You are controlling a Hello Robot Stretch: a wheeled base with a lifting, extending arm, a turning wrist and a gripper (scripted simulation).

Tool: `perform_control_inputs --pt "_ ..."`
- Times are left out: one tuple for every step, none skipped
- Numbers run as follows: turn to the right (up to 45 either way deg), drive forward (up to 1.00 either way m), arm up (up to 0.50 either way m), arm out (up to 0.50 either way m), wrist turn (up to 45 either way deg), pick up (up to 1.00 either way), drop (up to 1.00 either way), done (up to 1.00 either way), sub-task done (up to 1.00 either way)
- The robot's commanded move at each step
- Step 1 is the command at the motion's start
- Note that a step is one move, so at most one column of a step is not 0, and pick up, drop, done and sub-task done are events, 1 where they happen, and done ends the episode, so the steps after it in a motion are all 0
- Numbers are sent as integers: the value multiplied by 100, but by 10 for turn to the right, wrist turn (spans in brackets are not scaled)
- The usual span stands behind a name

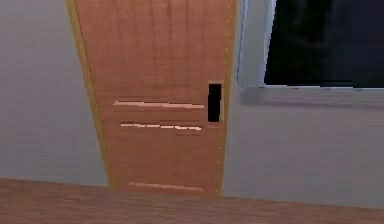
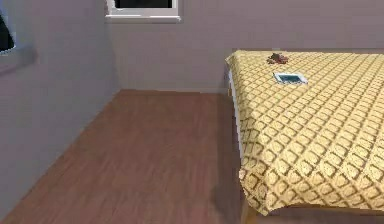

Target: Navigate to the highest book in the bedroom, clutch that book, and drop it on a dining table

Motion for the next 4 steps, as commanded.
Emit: perform_control_inputs --pt "450 0 0 0 0 0 0 0 0" --pt "270 0 0 0 0 0 0 0 0" --pt "0 50 0 0 0 0 0 0 0" --pt "210 0 0 0 0 0 0 0 0"
